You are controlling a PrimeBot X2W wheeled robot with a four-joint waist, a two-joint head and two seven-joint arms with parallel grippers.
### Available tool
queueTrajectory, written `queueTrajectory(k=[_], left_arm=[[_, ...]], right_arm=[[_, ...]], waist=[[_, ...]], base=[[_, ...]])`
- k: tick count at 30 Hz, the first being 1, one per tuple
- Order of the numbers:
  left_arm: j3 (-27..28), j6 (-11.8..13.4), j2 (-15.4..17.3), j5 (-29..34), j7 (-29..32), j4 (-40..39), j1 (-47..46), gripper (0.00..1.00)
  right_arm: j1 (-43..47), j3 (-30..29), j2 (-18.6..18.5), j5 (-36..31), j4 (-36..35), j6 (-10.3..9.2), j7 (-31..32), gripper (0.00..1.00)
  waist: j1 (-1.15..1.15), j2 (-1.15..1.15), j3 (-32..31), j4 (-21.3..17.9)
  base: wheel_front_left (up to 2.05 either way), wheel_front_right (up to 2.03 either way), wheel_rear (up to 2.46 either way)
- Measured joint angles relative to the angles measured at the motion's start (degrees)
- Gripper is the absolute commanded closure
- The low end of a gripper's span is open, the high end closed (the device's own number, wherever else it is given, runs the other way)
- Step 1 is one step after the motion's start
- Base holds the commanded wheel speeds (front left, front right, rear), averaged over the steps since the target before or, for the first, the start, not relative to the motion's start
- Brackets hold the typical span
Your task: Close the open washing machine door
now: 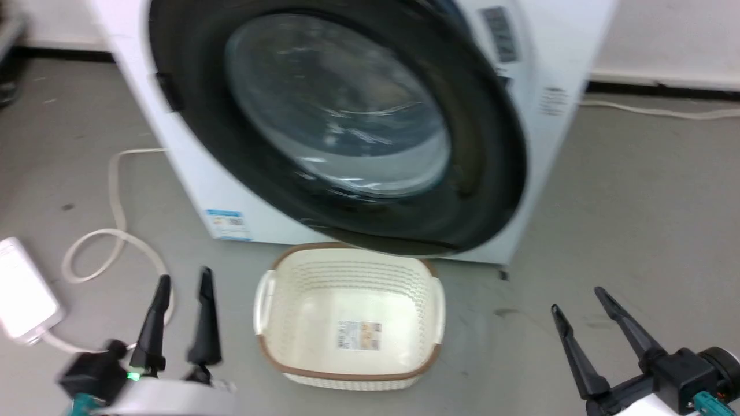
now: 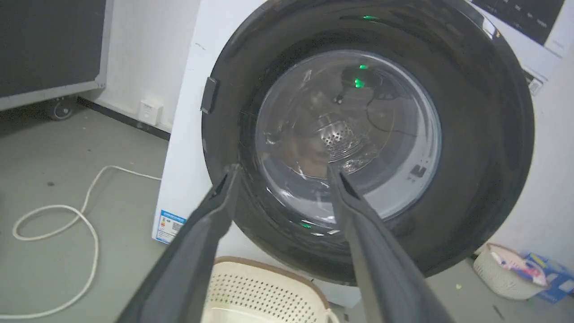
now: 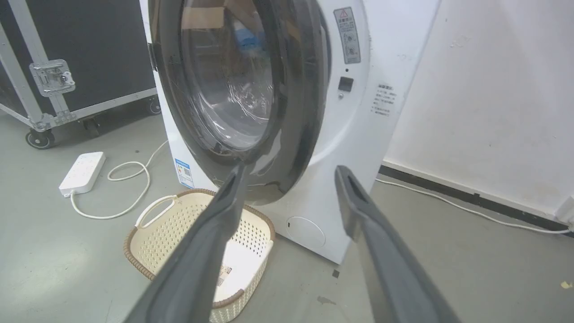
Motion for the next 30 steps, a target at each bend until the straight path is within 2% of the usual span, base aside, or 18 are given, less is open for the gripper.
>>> queueTrajectory(k=[3,6,7,8,9,12,15,21,26,30], left_arm=[[-0.7,1.5,-0.8,14.6,0.0,-2.9,2.4,0.0],[-3.3,3.0,-1.5,22.9,0.0,-4.3,3.8,0.0],[-4.4,3.3,-1.7,24.5,0.0,-4.3,4.0,0.0],[-5.2,3.7,-1.8,26.0,0.0,-4.1,4.1,0.0],[-6.3,4.0,-1.9,27.4,0.0,-3.9,4.2,0.0],[-8.9,5.7,-1.9,30.9,0.0,-3.3,4.2,0.0],[-10.9,7.1,-2.0,31.9,0.0,-2.6,3.8,0.0],[-14.7,9.2,-2.5,31.8,0.0,-2.6,1.1,0.0],[-17.5,11.1,-2.8,30.7,0.0,-3.2,-0.5,0.0],[-19.1,12.4,-2.9,29.8,0.0,-3.7,-1.3,0.0]], right_arm=[[0.0,1.0,-0.7,0.0,-0.3,0.0,0.0,0.0],[-0.1,2.6,-1.7,0.2,-0.3,0.0,0.0,0.0],[-0.2,3.2,-2.2,0.6,-0.2,0.0,0.0,0.57],[-0.4,3.7,-2.6,0.7,-0.1,0.0,0.0,0.57],[-0.7,4.1,-3.2,1.0,0.1,0.0,0.0,1.0],[-3.2,5.5,-5.6,1.5,0.9,0.0,0.0,1.0],[-7.7,7.5,-8.8,2.8,1.8,0.0,1.1,1.0],[-18.3,10.2,-16.5,7.6,4.4,0.0,4.6,1.0],[-26.4,10.6,-22.5,12.3,9.4,0.0,7.2,1.0],[-31.4,10.4,-25.2,15.6,14.3,0.16,8.2,1.0]], waist=[[0.0,0.0,-0.5,3.2],[0.0,0.0,-0.7,6.1],[0.0,0.0,-0.6,7.1],[0.0,0.0,-0.5,8.0],[0.0,0.0,-0.3,8.8],[0.0,0.0,0.7,11.0],[0.01,0.0,2.6,12.5],[0.02,0.0,6.8,15.5],[0.02,0.0,10.2,18.1],[0.02,0.0,12.2,20.1]], base=[[0.0,0.0,0.0],[0.0,0.0,0.0],[0.0,0.0,0.0],[0.0,0.0,0.0],[0.0,0.0,0.0],[0.0,0.0,0.0],[0.0,0.0,0.0],[0.0,0.0,0.0],[0.0,0.0,0.0],[0.0,0.0,0.0]])
